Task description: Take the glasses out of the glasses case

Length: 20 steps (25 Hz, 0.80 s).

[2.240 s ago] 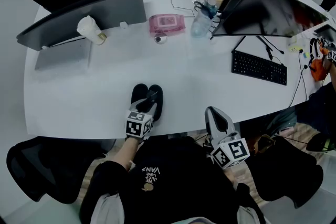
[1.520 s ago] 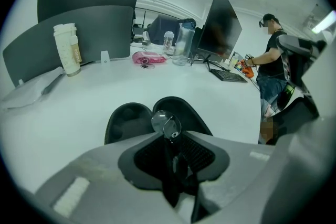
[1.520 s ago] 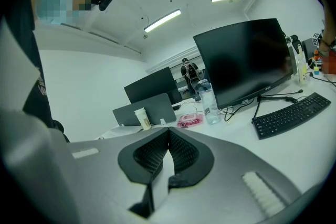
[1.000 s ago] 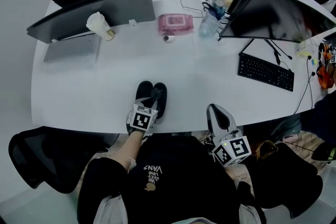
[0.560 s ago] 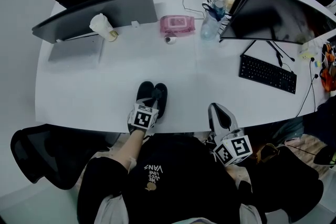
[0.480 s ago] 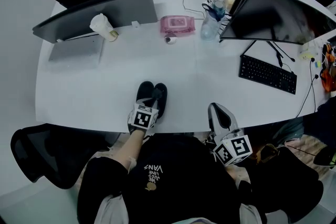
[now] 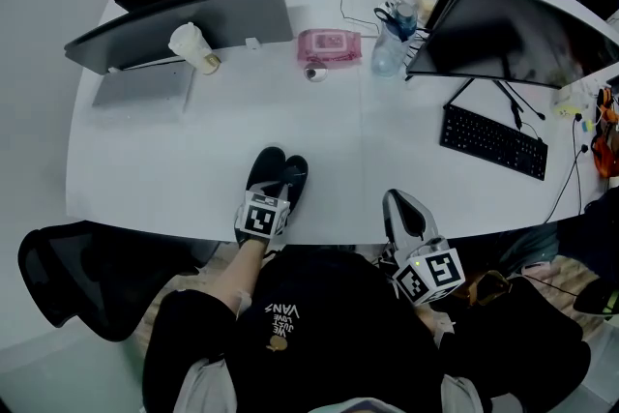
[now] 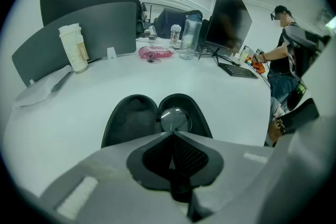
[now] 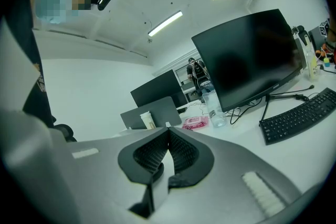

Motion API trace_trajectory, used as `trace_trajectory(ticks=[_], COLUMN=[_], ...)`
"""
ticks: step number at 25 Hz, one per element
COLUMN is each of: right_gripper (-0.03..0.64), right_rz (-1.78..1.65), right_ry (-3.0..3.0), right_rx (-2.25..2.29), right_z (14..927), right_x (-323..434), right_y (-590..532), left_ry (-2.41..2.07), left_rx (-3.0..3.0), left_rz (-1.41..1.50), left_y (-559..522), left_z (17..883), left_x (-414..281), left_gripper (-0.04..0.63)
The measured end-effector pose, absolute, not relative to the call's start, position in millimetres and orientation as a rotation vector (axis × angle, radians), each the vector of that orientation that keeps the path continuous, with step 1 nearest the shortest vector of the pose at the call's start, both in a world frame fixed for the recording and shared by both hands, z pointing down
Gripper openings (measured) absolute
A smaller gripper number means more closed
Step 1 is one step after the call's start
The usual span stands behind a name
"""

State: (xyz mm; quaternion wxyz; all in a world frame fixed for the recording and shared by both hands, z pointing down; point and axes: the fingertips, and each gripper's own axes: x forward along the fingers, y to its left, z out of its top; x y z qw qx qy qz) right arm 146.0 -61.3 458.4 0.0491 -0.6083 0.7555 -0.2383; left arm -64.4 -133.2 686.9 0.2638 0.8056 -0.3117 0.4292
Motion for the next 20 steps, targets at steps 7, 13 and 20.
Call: trace_trajectory(ticks=[7,13,20], right_gripper=[0.002,0.002,0.002], right_rz=[-0.721,-0.725,-0.724], right_ry=[2.317,2.351,2.373], right_rx=[-1.835,-1.810,-1.778], right_z=[456.9,455.6,454.4], right_x=[148.5,146.6,138.3], right_y=[-62.9,-64.0,-66.1], left_ry=[-0.880,-0.891,-0.908], left_rx=[2.179,2.195,2.219], left_rz=[1.148,1.131,1.089], left_y=[-135.9,-139.0,-140.7], left_z=[685.0,676.7,665.8], left_x=[-66.3,-66.7,-65.8], left_gripper=[0.009,0.009,0.009])
